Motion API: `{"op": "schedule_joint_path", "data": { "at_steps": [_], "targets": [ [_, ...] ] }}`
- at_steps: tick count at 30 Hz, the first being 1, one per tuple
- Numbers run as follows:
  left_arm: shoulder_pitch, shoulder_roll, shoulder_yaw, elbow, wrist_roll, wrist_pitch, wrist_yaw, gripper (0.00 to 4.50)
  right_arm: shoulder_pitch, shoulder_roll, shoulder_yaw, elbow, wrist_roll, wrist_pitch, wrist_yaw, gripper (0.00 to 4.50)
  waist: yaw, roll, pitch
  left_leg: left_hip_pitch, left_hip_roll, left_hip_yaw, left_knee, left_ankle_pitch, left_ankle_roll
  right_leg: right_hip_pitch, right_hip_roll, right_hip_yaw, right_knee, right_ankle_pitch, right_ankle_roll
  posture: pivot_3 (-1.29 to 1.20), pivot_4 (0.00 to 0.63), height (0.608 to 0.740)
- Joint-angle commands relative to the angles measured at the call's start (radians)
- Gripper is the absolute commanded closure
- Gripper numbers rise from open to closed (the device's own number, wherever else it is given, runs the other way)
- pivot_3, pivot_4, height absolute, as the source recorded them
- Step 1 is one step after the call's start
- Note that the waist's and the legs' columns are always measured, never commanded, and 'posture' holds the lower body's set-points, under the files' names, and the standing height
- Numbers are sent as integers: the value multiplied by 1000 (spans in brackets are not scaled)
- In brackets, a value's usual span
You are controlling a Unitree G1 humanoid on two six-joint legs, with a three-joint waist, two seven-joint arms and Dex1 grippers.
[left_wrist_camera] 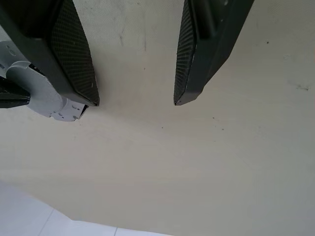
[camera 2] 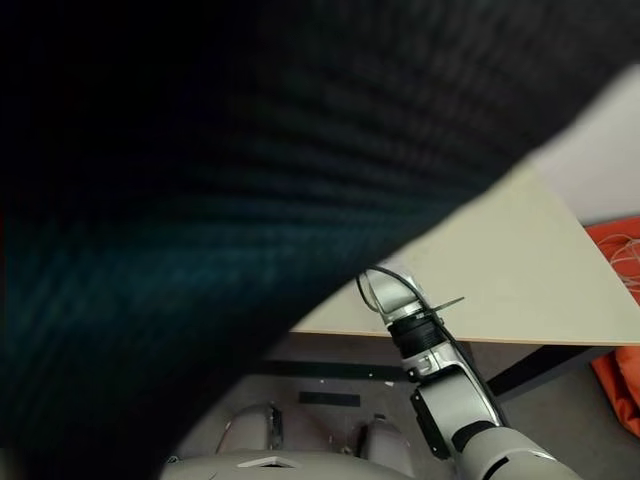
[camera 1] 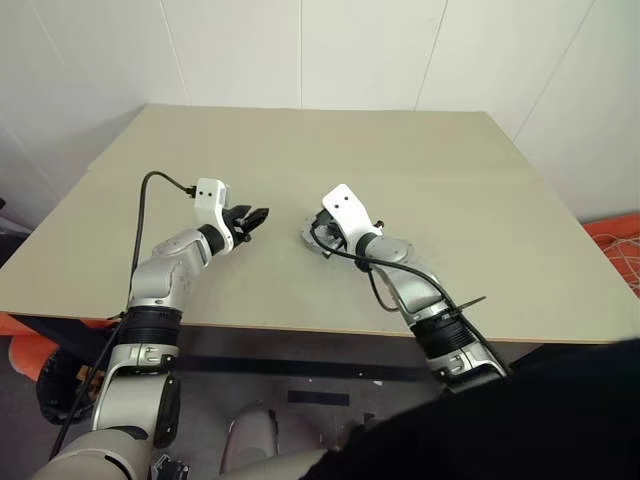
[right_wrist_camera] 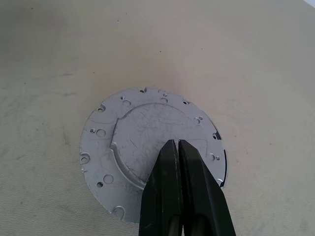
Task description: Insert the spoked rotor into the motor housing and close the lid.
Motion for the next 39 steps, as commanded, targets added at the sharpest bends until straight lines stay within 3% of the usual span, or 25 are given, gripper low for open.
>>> {"op": "schedule_joint_path", "data": {
  "at_steps": [1,8,15,23,27,37,39],
  "targets": [
    [-26,11,13,-43,-8,-1,-2,1944,7,1,-20,87,0,-28,-21,4456,0,0,0,1,0,0,0,0,0,1,0,0,0,0,0,0,0,740],
    [-42,-4,5,-36,-29,32,-24,1944,20,21,-85,121,50,-71,-26,4456,0,0,0,7,0,0,-1,0,0,6,0,0,0,-4,7,0,0,740],
    [-66,-25,30,-32,-130,176,-79,1944,40,38,-183,-49,184,-52,25,4456,0,0,0,6,0,0,-1,0,0,5,0,1,-1,-4,7,0,0,740],
    [-78,-11,34,3,-128,173,-87,1944,79,5,-155,-151,193,-33,64,4456,0,0,0,-4,0,0,-3,0,-1,-7,1,0,-1,-1,-2,0,0,740],
    [-81,-10,32,13,-120,160,-88,1944,84,11,-146,-97,199,-68,75,3606,0,0,0,-6,0,1,-3,0,0,-8,1,0,-3,-1,-3,0,0,740],
    [-73,-1,35,3,-117,155,-81,1944,54,24,-126,-53,191,-115,93,70,0,0,0,-6,0,1,-4,0,0,-8,1,0,-3,-1,-3,0,0,740],
    [-71,-1,35,-1,-119,157,-80,1944,42,32,-122,-46,185,-115,83,27,0,0,0,-6,0,1,-4,0,0,-8,1,0,-3,-1,-3,0,0,740]
  ]
}}
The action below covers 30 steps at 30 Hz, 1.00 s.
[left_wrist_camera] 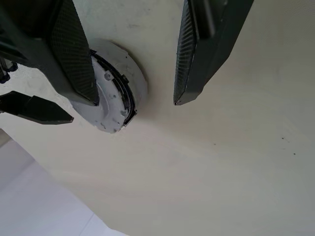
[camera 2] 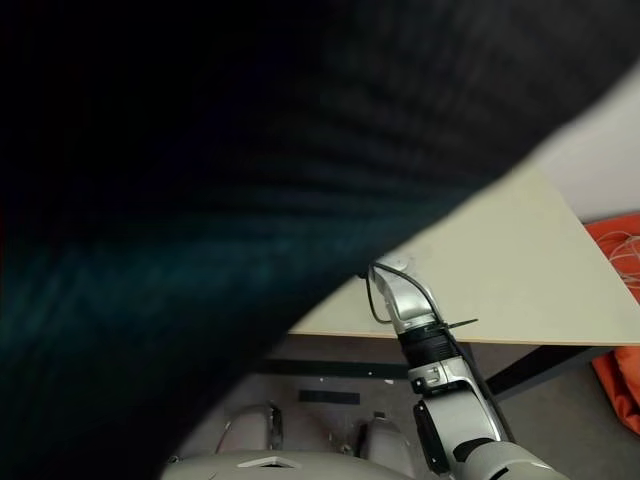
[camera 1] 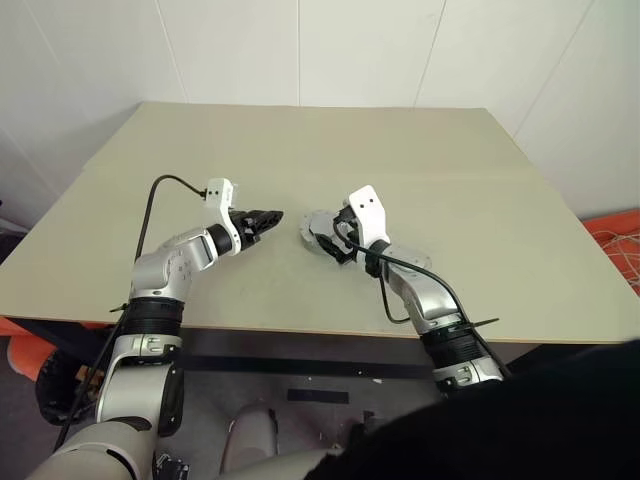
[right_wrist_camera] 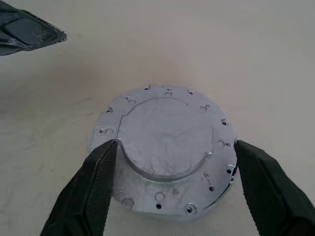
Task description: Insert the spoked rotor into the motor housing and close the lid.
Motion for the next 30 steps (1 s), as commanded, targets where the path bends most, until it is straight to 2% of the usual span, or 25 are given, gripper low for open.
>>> {"op": "schedule_joint_path", "data": {
  "at_steps": [1,13,21,24,26,30],
  "targets": [
    [-21,9,13,-30,-3,-13,1,1944,-48,12,12,-7,-10,-28,-11,27,0,0,0,0,0,0,0,0,0,0,0,0,0,0,0,0,0,740],
    [-15,19,15,-46,-5,-4,5,1944,-88,45,-4,192,-18,-99,-45,27,-1,0,0,0,0,0,0,0,0,0,0,0,0,0,0,0,0,740],
    [-9,25,14,-58,-6,1,10,1944,-97,49,-7,226,-14,-129,-46,27,-1,0,0,1,0,0,-1,-1,1,0,0,0,0,0,0,0,0,740],
    [-12,27,14,-56,-5,0,11,1944,-96,49,-7,226,-13,-127,-41,655,-1,0,0,1,0,0,-1,-1,1,0,0,0,0,0,0,0,0,740],
    [-12,28,14,-54,-5,-1,11,1944,-95,47,-8,220,-12,-121,-35,1308,-1,0,0,1,0,0,-1,-1,1,0,0,0,0,0,0,0,0,740],
    [-13,28,14,-52,-4,-4,10,1944,-90,30,2,194,-17,-96,-9,1358,0,0,0,1,0,0,-1,-1,2,0,0,0,0,0,0,0,0,740]
  ]
}}
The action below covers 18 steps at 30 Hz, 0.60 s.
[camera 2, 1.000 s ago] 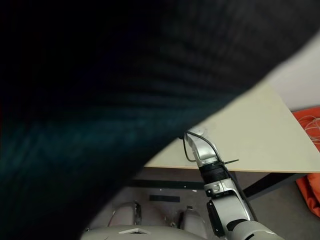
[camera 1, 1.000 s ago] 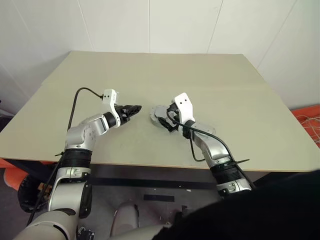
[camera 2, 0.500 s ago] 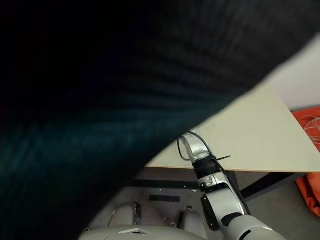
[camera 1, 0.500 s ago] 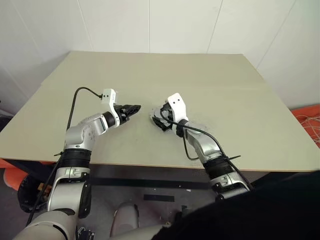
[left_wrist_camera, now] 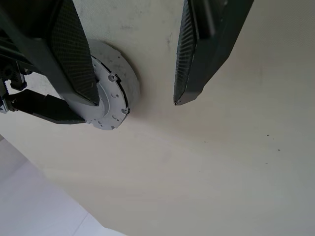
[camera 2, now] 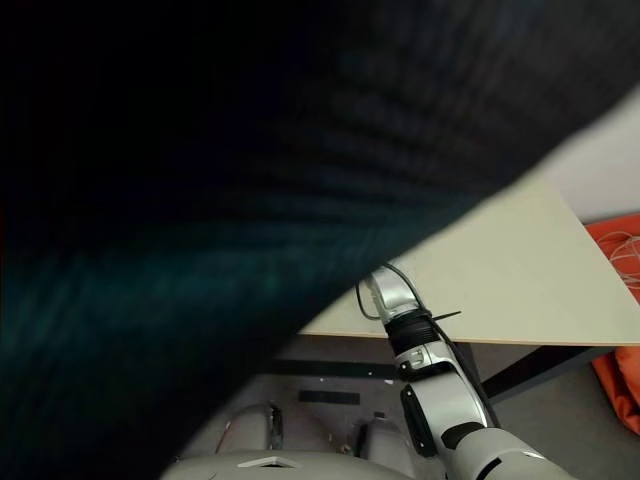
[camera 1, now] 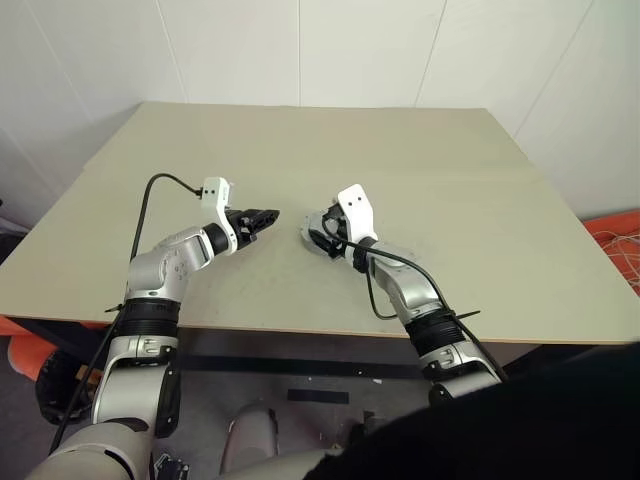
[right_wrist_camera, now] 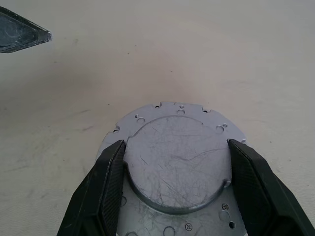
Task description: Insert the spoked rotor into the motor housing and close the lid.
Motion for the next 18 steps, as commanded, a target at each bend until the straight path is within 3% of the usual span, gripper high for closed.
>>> {"op": "schedule_joint_path", "data": {
  "at_steps": [1,18],
  "targets": [
    [-20,13,13,-33,-4,-7,-1,1944,-3,-25,19,-33,-9,27,34,1358,1,0,0,0,0,0,0,0,0,0,0,0,0,0,0,0,0,740],
    [0,5,11,-65,-11,3,7,1944,-86,14,-20,135,-6,50,-43,1358,-2,0,0,4,0,0,-2,0,0,2,0,0,0,-1,2,0,0,740]
  ]
}}
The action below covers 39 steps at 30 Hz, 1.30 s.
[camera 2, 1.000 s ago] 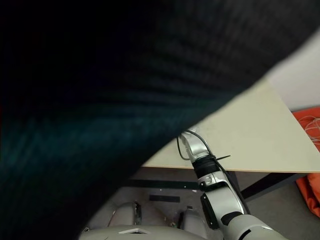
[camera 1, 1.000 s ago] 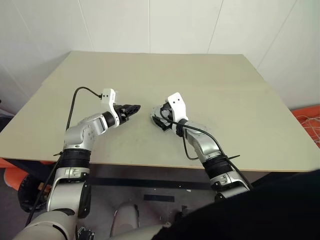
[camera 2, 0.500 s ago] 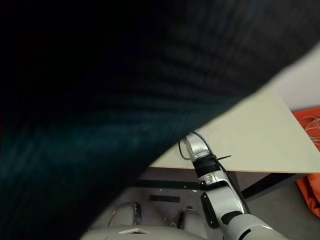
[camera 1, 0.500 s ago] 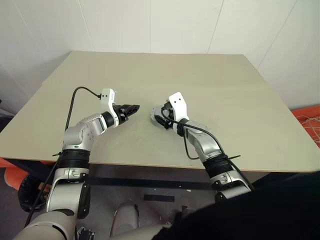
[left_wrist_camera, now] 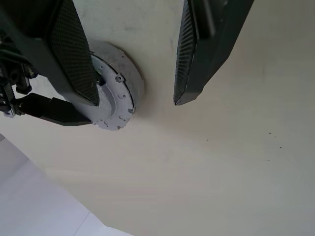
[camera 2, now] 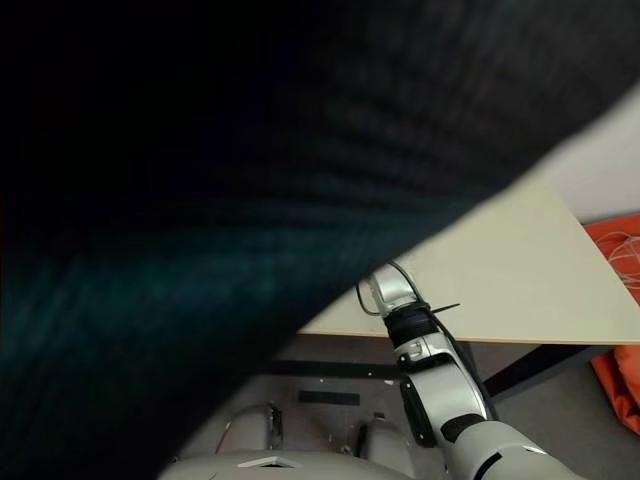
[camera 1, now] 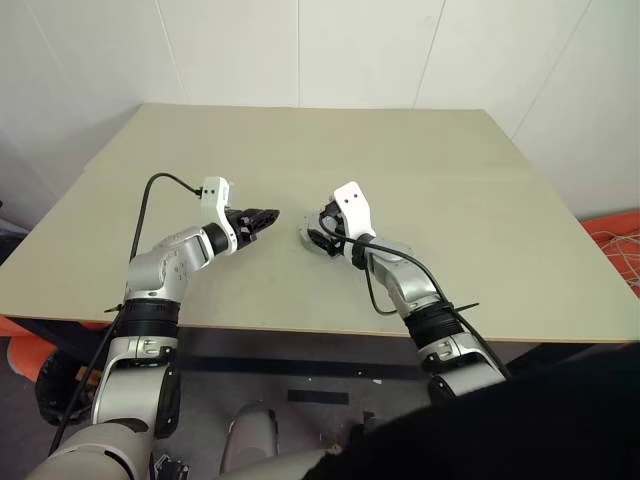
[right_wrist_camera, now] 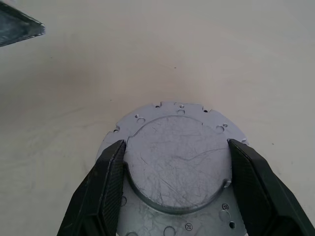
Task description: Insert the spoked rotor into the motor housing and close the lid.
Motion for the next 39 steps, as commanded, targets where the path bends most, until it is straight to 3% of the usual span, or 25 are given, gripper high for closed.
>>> {"op": "schedule_joint_path", "data": {
  "at_steps": [1,22,32,39],
  "targets": [
    [-9,5,12,-50,-11,1,3,1944,-29,10,-20,70,-1,17,-29,1358,-1,0,0,1,0,0,0,0,0,0,0,0,0,-1,1,0,0,740],
    [-14,-10,16,-37,-9,-3,21,1944,16,-41,59,104,-97,-115,-53,1358,2,0,0,2,0,0,-2,1,-2,-1,0,0,0,-3,5,0,0,740],
    [-68,-112,67,114,-34,53,131,1944,9,-39,54,103,-82,-106,-49,1358,3,0,0,2,-1,0,-2,1,-2,0,0,0,0,-3,5,0,0,740],
    [-99,-174,49,181,-25,73,156,1944,14,-30,26,29,-22,15,-10,1358,4,0,0,1,-1,0,-3,1,-2,-1,0,0,-1,-3,5,0,0,740]
  ]
}}
